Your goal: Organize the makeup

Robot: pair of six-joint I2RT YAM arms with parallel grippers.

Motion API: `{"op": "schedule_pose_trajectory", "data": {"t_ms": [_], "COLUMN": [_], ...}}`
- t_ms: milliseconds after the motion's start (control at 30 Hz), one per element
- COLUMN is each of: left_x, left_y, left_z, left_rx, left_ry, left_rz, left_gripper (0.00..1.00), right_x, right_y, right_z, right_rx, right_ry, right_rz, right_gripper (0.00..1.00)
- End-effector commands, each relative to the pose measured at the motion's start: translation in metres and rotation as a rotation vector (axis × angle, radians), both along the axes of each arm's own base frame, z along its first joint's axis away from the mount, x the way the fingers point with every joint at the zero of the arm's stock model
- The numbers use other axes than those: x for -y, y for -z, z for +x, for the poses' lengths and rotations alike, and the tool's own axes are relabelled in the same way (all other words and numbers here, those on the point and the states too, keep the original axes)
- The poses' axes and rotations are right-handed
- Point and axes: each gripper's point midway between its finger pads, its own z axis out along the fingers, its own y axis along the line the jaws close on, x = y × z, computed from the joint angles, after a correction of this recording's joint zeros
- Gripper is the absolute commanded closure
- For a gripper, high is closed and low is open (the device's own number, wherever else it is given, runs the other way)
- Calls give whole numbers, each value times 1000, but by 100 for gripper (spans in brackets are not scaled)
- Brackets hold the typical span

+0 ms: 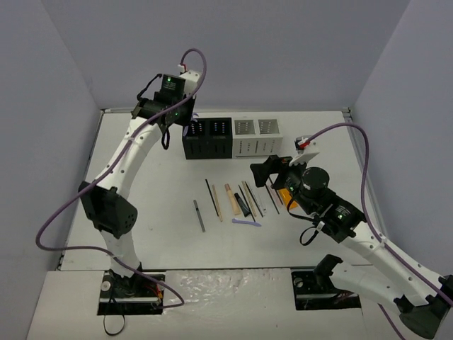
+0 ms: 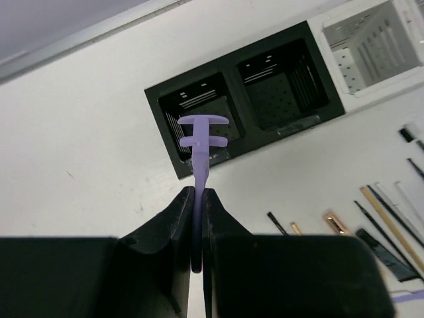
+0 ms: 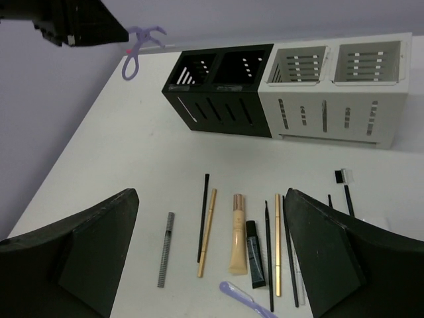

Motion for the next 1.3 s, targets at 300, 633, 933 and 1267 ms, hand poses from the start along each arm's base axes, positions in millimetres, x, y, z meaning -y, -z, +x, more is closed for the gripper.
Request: {"op": "schedule_pose_trajectory", "data": {"t_ms": [300, 633, 933, 1267], "left_x": [-8, 1, 4, 11], "left_y": [13, 38, 42, 41], "left_z": [29, 42, 54, 58], "left_rx": [-4, -24, 12, 42], "left_ry": [167, 220, 245, 257], "left_rz": [233, 255, 289, 295], "left_gripper": [100, 100, 100, 58], "right_x": [11, 5, 5, 2], "right_y": [17, 33, 41, 49], "right_z": [-6, -7, -10, -10], "right_rx": [-6, -34, -42, -55], "right_ry": [-3, -37, -55, -74], "right_rz": [-66, -109, -121, -150], "right_gripper": [9, 8, 8, 7]}}
